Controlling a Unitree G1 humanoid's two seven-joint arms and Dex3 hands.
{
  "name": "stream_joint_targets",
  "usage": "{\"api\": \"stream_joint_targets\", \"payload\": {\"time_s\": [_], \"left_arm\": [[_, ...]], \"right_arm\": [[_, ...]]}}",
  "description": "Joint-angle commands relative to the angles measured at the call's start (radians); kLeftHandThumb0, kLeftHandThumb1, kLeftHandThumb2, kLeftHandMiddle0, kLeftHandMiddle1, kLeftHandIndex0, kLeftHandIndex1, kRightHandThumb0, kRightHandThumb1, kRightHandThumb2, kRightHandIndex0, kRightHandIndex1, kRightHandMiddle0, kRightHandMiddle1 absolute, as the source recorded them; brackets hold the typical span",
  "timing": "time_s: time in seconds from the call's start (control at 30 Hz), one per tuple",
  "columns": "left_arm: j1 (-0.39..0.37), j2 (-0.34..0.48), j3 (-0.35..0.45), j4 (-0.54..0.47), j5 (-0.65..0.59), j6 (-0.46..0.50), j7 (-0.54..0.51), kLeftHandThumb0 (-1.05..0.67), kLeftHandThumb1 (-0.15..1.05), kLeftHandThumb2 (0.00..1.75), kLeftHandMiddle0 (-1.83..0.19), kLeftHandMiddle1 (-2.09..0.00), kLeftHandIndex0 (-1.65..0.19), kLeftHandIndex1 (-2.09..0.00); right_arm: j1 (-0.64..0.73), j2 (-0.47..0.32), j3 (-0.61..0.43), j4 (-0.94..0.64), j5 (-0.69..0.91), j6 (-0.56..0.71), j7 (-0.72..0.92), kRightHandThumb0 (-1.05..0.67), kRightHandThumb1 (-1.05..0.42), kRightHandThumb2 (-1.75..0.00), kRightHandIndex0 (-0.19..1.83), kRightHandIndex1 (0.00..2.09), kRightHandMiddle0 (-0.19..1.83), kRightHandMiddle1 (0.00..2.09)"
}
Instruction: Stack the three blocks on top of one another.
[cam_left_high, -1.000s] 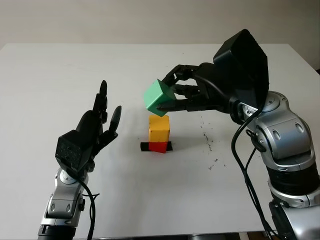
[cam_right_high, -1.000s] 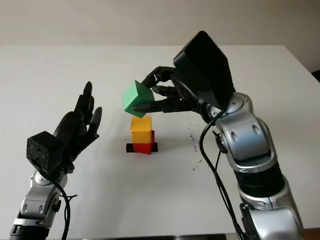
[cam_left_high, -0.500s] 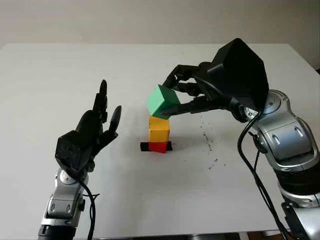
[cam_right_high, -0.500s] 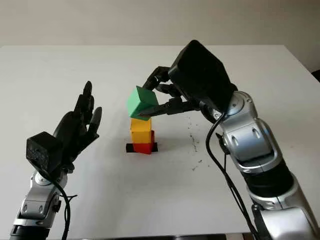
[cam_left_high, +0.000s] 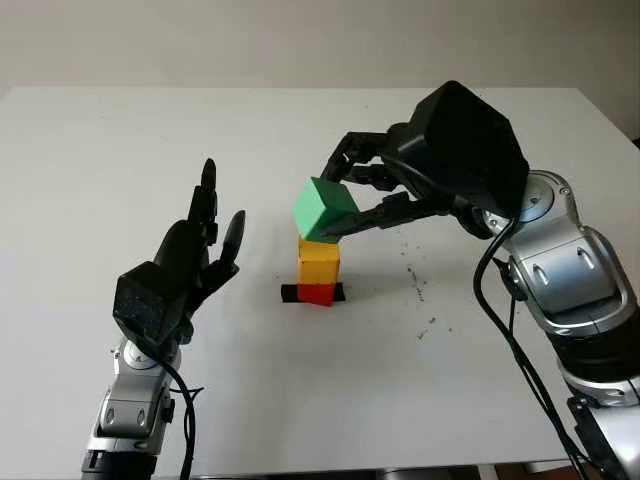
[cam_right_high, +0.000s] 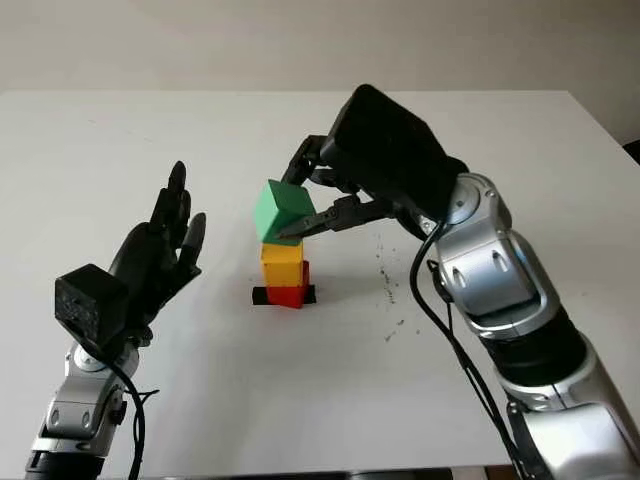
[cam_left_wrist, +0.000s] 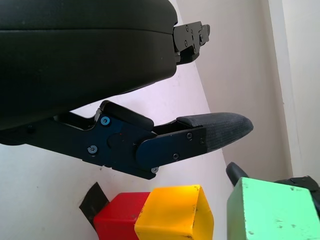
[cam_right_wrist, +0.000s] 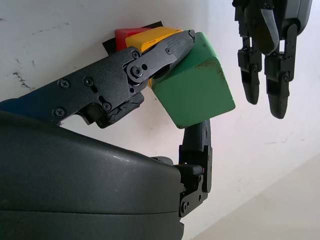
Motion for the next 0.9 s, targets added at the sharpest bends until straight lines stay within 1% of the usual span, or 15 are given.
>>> {"api": "stream_joint_targets", "payload": {"time_s": [0.0,0.27,0.43,0.57,0.73,0.87], "left_arm": [[-0.003,-0.002,-0.003,-0.013,0.001,-0.014,0.003,-0.75,1.05,0.63,0.19,-0.01,0.19,-0.02],[0.006,-0.005,-0.004,-0.02,0.007,-0.014,0.008,-0.74,1.05,0.63,0.19,0.0,0.19,-0.01],[0.01,-0.007,-0.005,-0.026,0.007,-0.008,0.011,-0.75,1.05,0.63,0.19,0.0,0.19,-0.01],[0.014,-0.008,-0.005,-0.028,0.003,-0.005,0.009,-0.75,1.05,0.63,0.19,0.0,0.19,-0.01],[0.016,-0.011,-0.007,-0.028,0.007,-0.006,0.012,-0.75,1.05,0.63,0.19,0.0,0.19,-0.01],[0.019,-0.01,-0.009,-0.031,0.012,-0.007,0.015,-0.75,1.05,0.63,0.19,0.0,0.19,-0.01]], "right_arm": [[-0.027,0.005,0.002,0.0,-0.005,-0.007,0.002,-0.45,-0.94,-0.05,0.28,0.05,0.3,1.63],[-0.023,0.012,0.012,0.021,-0.005,-0.014,0.011,-0.43,-0.95,-0.06,0.26,0.04,0.29,1.63],[-0.013,0.008,0.026,0.033,-0.018,-0.051,0.018,-0.43,-0.95,-0.06,0.26,0.05,0.28,1.61],[-0.009,0.008,0.037,0.032,-0.034,-0.052,0.023,-0.43,-0.96,-0.06,0.27,0.05,0.28,1.61],[0.013,0.013,0.041,0.034,-0.06,-0.087,0.01,-0.43,-0.96,-0.05,0.3,0.06,0.28,1.62],[0.01,0.006,0.05,0.03,-0.079,-0.084,0.019,-0.43,-0.96,-0.06,0.29,0.06,0.27,1.62]]}}
